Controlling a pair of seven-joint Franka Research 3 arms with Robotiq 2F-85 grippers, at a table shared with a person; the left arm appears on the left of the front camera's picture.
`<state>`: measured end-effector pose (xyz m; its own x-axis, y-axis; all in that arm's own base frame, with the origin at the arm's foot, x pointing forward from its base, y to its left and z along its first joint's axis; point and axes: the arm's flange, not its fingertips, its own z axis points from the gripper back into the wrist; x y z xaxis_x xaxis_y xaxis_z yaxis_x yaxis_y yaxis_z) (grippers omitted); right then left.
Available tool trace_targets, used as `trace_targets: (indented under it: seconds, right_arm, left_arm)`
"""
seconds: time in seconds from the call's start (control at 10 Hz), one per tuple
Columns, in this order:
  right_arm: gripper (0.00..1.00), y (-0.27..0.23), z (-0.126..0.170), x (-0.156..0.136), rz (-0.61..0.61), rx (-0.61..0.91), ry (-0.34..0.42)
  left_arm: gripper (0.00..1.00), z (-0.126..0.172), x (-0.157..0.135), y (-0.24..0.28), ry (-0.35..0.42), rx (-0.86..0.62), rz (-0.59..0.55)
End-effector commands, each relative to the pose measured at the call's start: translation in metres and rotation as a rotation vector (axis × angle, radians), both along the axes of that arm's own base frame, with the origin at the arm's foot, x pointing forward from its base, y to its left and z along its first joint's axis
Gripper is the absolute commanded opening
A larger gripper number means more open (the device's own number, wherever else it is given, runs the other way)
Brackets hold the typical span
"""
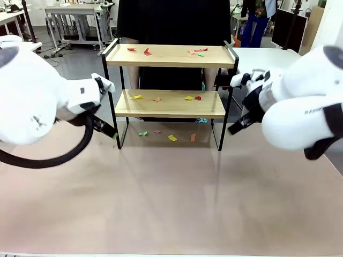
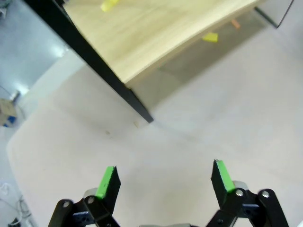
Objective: Clean the shelf.
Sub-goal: Pick up the Duster handed by the human.
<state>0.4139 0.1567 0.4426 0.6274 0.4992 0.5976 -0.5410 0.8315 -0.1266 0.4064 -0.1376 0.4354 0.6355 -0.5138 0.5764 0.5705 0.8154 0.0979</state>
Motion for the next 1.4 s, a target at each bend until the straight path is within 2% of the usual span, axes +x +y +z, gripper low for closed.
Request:
trace_targets:
  seconds: [0.0,0.1,0.2,0.4,0.5,0.7,0.9,1.0,1.1,1.3]
  right_arm:
    - [1.0,-0.035,0.036,0.006,0.08,0.074,-0.003]
    - [1.0,-0.059,0.049,0.011,0.12,0.107,-0.042]
    - [1.0,-0.085,0.059,0.019,0.2,0.141,-0.046]
    - [1.0,-0.147,0.062,0.046,0.318,0.23,-0.07]
    - [1.0,-0.165,0.057,0.053,0.324,0.244,-0.095]
    - [1.0,-0.21,0.032,0.07,0.408,0.306,-0.133]
    - [1.0,-0.237,0.002,0.088,0.43,0.377,-0.153]
    - [1.0,-0.239,-0.009,0.092,0.387,0.409,-0.166]
    - [1.0,-0.235,0.022,0.053,0.397,0.331,-0.161]
    - [1.0,-0.235,0.022,0.053,0.397,0.331,-0.161]
  left_arm:
    - [1.0,0.041,0.013,0.027,0.097,-0.052,-0.109]
    - [1.0,0.06,0.017,0.038,0.135,-0.118,-0.186]
    - [1.0,0.069,0.024,0.057,0.121,-0.162,-0.229]
    - [1.0,0.078,0.044,0.104,0.15,-0.234,-0.389]
    - [1.0,0.075,0.051,0.123,0.127,-0.241,-0.436]
    - [1.0,0.057,0.065,0.174,0.071,-0.363,-0.491]
    - [1.0,0.044,0.068,0.188,0.019,-0.406,-0.56]
    - [1.0,0.04,0.063,0.181,-0.012,-0.422,-0.586]
    - [1.0,0.045,0.055,0.195,0.025,-0.385,-0.506]
    - [1.0,0.045,0.055,0.195,0.025,-0.385,-0.506]
